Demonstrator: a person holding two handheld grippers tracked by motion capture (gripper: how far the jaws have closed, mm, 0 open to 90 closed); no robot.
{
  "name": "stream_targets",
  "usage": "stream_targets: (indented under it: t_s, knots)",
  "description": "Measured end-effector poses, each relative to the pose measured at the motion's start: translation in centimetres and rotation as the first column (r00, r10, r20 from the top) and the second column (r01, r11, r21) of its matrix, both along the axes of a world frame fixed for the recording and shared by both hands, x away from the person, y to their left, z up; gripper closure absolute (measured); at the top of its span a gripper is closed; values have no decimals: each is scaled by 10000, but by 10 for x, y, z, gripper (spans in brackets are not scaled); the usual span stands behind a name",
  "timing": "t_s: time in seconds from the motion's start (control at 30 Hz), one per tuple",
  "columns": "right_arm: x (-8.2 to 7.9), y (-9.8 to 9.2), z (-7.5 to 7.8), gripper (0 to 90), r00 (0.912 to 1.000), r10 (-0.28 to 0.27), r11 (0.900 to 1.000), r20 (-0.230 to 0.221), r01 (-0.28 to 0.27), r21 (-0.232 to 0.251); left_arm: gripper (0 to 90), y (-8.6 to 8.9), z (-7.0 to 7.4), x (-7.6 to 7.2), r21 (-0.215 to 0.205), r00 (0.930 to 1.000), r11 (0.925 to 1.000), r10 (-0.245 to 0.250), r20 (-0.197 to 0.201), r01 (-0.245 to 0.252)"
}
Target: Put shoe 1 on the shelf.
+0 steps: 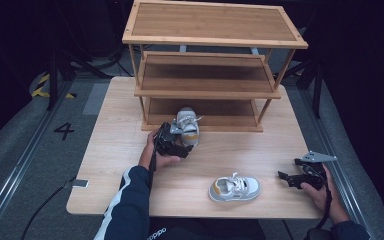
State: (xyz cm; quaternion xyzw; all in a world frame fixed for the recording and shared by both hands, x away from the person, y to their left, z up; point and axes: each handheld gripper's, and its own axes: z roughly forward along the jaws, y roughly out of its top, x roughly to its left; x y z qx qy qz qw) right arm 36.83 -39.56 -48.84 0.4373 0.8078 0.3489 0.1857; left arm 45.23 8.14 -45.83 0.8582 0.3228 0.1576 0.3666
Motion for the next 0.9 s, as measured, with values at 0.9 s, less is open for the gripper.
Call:
stream_targets:
  t_s: [0.9]
  knots:
    - [0, 0, 0, 75, 10000, 16, 10000, -12, -16, 13, 285, -16, 0, 57, -196, 9917, 9932, 1153, 563, -1144]
